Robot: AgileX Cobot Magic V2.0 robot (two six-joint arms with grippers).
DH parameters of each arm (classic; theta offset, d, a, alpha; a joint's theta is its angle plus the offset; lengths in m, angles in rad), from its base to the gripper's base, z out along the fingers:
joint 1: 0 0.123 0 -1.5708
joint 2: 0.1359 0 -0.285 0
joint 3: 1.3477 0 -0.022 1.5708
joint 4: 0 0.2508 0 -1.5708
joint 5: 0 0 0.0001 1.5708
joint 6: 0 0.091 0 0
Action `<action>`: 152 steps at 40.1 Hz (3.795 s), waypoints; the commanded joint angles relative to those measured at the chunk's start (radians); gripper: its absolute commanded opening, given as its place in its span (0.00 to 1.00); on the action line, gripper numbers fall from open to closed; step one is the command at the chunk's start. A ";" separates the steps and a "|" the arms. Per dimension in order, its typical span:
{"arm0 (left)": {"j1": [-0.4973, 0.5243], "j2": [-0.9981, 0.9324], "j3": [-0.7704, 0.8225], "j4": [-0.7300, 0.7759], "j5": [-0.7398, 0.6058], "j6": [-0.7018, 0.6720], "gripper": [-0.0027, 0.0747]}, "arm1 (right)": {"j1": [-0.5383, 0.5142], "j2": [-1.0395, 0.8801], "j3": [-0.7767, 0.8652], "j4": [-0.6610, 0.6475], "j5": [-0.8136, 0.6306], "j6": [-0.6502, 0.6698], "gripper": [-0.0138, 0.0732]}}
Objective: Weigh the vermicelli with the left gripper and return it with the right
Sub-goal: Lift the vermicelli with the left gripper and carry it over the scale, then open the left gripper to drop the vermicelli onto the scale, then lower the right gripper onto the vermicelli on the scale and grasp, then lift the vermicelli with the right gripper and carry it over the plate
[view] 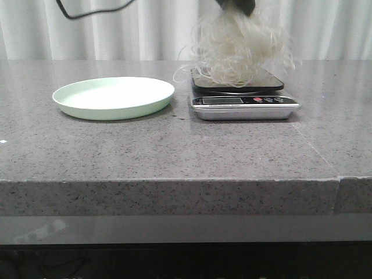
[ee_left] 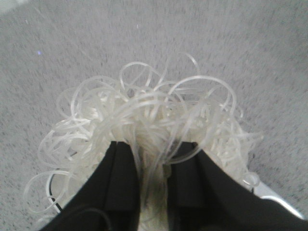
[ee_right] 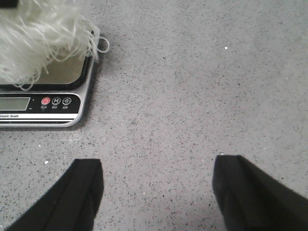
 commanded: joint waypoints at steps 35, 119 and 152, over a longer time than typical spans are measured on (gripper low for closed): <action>-0.007 -0.502 0.028 0.223 0.119 -0.233 0.66 | -0.002 0.004 -0.026 0.002 -0.059 -0.009 0.84; -0.007 -1.436 1.285 0.186 -0.238 -0.240 0.66 | 0.337 1.002 -0.787 -0.032 -0.102 -0.056 0.41; -0.007 -1.436 1.285 0.186 -0.238 -0.240 0.66 | 0.370 0.888 -1.071 -0.031 0.046 -0.056 0.34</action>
